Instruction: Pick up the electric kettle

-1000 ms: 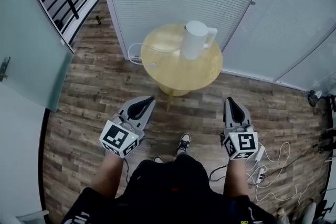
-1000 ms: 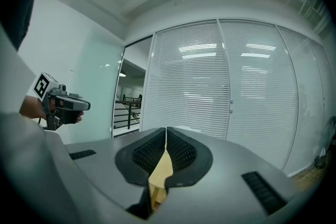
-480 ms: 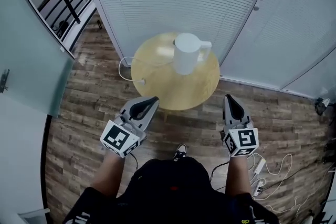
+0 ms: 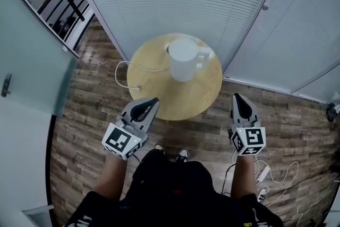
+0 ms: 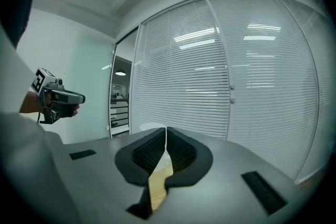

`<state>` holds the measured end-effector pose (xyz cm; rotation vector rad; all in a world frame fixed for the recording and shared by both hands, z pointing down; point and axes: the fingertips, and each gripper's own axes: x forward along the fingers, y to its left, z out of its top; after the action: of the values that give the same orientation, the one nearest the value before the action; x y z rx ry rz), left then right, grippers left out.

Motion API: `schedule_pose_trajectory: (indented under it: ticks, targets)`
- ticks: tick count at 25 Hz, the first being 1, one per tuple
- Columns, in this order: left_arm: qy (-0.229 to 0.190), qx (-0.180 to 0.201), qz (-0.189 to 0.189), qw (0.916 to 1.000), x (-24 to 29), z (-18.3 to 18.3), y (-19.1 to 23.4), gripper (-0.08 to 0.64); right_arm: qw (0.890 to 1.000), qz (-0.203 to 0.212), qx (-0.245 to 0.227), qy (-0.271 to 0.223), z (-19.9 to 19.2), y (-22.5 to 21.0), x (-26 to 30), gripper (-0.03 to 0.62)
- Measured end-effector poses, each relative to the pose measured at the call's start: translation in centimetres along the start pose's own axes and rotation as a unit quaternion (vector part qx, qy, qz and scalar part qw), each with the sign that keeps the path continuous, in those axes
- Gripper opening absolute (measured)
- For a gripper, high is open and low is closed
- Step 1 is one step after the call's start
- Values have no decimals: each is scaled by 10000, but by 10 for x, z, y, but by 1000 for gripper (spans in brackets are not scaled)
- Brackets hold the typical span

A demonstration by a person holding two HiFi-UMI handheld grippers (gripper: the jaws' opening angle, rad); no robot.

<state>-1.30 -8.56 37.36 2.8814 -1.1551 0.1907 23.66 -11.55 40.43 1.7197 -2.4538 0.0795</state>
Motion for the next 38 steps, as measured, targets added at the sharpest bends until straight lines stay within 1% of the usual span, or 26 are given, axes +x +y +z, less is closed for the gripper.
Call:
schedule_pose_trajectory:
  ticks: [5,9,14,16,18,20,23,26,28,29,30,31,33,35,36,38]
  targets:
    - [13,-62,-79,9999,23,-5,24,23,9999,41,30,124,-11,-2,31,26]
    - [42,-125,-153,9998,45,-11,54,23,9997,-63,-58,231,-6,-8,61,26]
    - [-69,-164,-302,9994,67,-12,118,23,9990,-258,-219,293,9,-1,119,26]
    - [-43,-140,-324,9994,76,-18,144,23,9982,-361,-254,415,7,4,141,26]
    - [21,-200,-349,9992,86,-28,164,23,9975,-412,-246,525,2,9,158,26]
    - [93,-309,-416,9986,95,-39,178,23,9966,-427,-264,648,-6,12,172,26]
    - [213,-370,-553,9976,114,-60,194,23,9946,-431,-282,906,-27,9,195,28]
    - [486,-573,-666,9949,133,-94,202,23,9912,-472,-336,1192,-59,-4,214,28]
    - [653,-729,-826,9918,148,-119,200,27,9898,-488,-249,1317,-80,-17,226,29]
    - [738,-815,-938,9895,156,-131,197,86,9893,-459,-168,1378,-91,-22,233,39]
    - [825,-906,-1056,9868,164,-143,194,217,9886,-407,-83,1448,-102,-26,240,86]
    - [900,-972,-1163,9843,171,-154,190,290,9879,-342,-12,1516,-113,-29,247,142]
    - [1032,-949,-1383,9804,186,-172,181,331,9867,-180,71,1616,-133,-32,261,164]
    - [1169,-784,-1609,9769,204,-190,174,379,9856,-12,102,1688,-148,-31,277,211]
    - [1215,-714,-1692,9754,212,-197,172,396,9852,51,103,1708,-153,-31,284,224]
    - [1242,-670,-1809,9733,229,-206,169,418,9852,149,82,1707,-159,-29,295,230]
